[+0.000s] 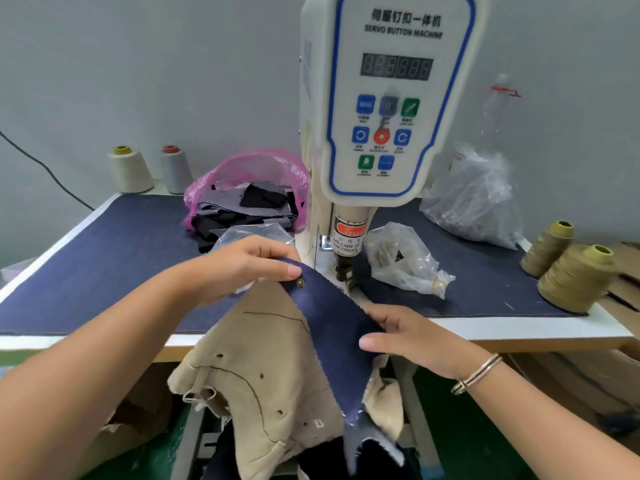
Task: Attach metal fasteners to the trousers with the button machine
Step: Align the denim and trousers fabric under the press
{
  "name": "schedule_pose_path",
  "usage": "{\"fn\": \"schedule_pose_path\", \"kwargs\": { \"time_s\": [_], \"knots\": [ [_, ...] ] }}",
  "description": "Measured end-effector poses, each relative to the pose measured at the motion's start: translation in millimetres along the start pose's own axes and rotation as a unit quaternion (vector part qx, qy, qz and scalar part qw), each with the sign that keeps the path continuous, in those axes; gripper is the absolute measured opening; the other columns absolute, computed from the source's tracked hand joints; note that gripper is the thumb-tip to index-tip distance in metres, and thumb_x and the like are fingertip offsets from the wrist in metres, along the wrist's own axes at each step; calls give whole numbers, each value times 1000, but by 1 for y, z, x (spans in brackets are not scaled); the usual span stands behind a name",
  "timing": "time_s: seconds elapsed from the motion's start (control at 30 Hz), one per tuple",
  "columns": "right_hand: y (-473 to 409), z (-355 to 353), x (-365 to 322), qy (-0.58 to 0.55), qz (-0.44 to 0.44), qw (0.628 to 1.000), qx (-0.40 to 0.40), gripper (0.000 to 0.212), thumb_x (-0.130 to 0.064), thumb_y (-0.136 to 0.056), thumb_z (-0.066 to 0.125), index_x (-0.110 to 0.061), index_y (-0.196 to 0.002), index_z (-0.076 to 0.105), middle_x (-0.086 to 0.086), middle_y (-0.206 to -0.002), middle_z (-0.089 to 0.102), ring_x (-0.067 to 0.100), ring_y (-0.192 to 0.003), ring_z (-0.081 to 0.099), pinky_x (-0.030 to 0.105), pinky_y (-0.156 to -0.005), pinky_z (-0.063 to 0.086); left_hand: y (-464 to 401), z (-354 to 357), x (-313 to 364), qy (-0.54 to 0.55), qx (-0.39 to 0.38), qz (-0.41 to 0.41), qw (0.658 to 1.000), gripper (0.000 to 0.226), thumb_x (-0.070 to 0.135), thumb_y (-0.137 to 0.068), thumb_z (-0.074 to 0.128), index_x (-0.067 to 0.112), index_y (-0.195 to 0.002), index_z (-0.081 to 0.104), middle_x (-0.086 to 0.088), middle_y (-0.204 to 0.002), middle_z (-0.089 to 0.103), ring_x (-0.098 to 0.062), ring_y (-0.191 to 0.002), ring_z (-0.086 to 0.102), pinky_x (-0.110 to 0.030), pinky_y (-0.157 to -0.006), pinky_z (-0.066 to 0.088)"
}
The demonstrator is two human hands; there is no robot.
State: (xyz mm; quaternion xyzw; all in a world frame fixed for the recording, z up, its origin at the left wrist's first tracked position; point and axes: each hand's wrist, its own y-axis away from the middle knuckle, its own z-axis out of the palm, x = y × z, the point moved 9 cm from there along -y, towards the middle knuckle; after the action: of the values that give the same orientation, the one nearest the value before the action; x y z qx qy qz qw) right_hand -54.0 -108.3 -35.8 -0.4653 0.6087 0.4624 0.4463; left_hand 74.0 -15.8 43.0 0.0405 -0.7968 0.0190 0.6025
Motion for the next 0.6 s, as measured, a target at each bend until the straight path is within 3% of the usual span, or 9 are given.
{"fn": "schedule_pose_path", "kwargs": {
  "time_s": [0.07, 0.1, 0.17, 0.2, 0.33, 0.43, 0.5, 0.6],
  "knots": [
    [3, 2, -1, 72, 2, 997, 9, 9, -21, -82, 65, -21, -91, 67, -13, -83, 65, 0, -78, 57, 23, -76, 45, 5, -14, 9, -68, 9, -12, 998, 23, 21, -87, 58, 25, -66, 65, 11, -65, 59, -1, -63, 53, -12, -63, 41],
    [3, 0, -3, 92, -3, 995, 26, 15, -28, -78, 67, -17, -88, 68, -10, -81, 63, 3, -77, 55, 28, -77, 43, 8, -24, 11, -145, 18, -22, 989, 26, 22, -90, 59, 27, -65, 64, 13, -64, 58, -1, -62, 51, -15, -63, 41],
    [2, 1, -15, 55, -28, 997, 39, 35, -35, -71, 68, -8, -93, 67, -3, -85, 65, 8, -82, 56, 32, -80, 44, 13, -46, 13, -301, 52, -32, 952, 23, 24, -92, 61, 30, -70, 65, 15, -68, 61, -5, -65, 53, -25, -67, 43],
    [0, 4, -22, 17, -41, 998, 39, 37, -35, -69, 69, -8, -95, 67, -2, -88, 67, 10, -84, 58, 32, -80, 45, 17, -56, 13, -326, 79, -31, 941, 17, 23, -91, 63, 29, -76, 66, 15, -72, 65, -5, -69, 57, -27, -69, 46],
    [-15, 27, -65, -153, -103, 982, 33, 22, -17, -78, 63, -27, -94, 74, -5, -87, 72, 7, -78, 67, 18, -67, 50, 35, -85, -6, -161, 230, -27, 959, 9, 11, -88, 65, 20, -91, 64, 7, -87, 69, 4, -76, 61, -9, -70, 46],
    [-41, 42, -91, -215, -111, 969, 53, 15, -18, -82, 61, -23, -88, 74, 1, -87, 73, 11, -79, 68, 21, -68, 52, 50, -94, -30, -98, 294, -36, 950, 19, 9, -89, 63, 22, -102, 57, 6, -101, 65, 2, -85, 62, -8, -70, 46],
    [-57, 55, -110, -258, -116, 958, 49, 10, -17, -89, 58, -19, -88, 68, 4, -81, 70, 14, -74, 67, 24, -66, 52, 60, -96, -42, -101, 288, -49, 951, 29, 23, -87, 66, 33, -111, 54, 12, -114, 62, 4, -99, 61, -12, -79, 45],
    [-74, 62, -136, -327, -118, 936, 59, 11, -15, -94, 55, -14, -85, 61, 4, -70, 67, 14, -64, 65, 25, -61, 52, 77, -101, -48, -85, 274, -49, 957, 48, 55, -73, 73, 44, -115, 53, 16, -119, 60, -1, -111, 57, -28, -93, 45]
  ]
}}
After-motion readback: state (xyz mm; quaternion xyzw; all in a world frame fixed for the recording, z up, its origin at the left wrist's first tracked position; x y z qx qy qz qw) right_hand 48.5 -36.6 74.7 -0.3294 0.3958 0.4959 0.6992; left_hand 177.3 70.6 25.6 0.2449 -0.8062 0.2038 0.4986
